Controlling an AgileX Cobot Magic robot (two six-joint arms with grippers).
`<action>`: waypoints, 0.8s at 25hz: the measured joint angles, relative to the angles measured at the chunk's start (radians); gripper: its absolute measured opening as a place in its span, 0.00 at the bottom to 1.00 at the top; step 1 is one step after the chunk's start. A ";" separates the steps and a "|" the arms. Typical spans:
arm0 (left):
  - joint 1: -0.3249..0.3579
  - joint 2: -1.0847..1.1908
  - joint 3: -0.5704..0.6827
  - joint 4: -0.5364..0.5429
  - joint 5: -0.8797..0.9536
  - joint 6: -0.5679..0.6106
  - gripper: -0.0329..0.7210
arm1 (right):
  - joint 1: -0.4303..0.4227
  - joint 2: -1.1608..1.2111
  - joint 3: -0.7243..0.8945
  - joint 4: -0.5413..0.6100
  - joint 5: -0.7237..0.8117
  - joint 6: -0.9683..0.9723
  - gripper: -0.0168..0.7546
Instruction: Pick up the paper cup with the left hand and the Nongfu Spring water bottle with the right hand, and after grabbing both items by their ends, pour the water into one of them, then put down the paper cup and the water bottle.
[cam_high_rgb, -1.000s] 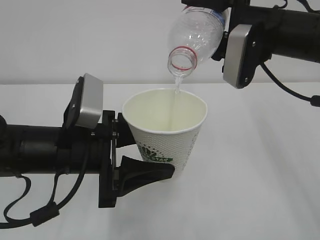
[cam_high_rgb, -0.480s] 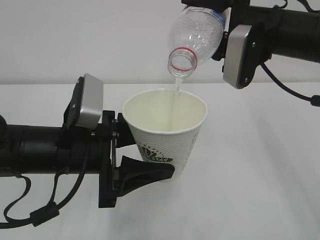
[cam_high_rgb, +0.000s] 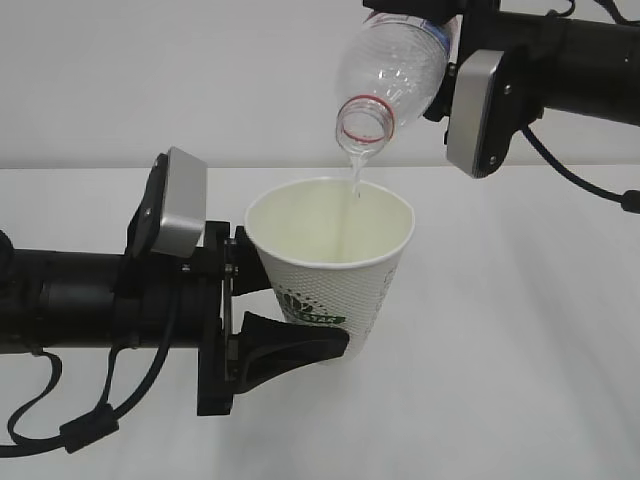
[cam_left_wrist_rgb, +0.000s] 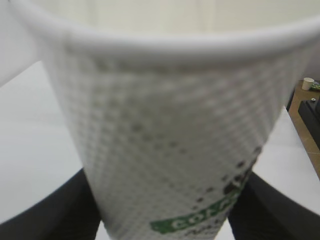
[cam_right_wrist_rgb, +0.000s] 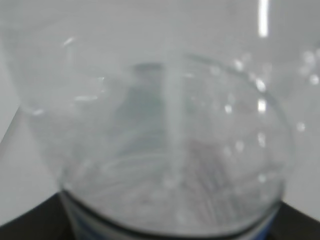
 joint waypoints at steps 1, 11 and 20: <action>0.000 0.000 0.000 0.000 0.000 0.000 0.73 | 0.000 0.000 0.000 0.000 0.000 0.000 0.60; 0.000 0.000 0.000 0.000 0.000 0.000 0.73 | 0.000 0.000 0.000 0.000 0.000 -0.005 0.60; 0.000 0.000 0.000 0.000 0.000 -0.001 0.73 | 0.000 0.000 0.000 0.000 0.000 -0.016 0.60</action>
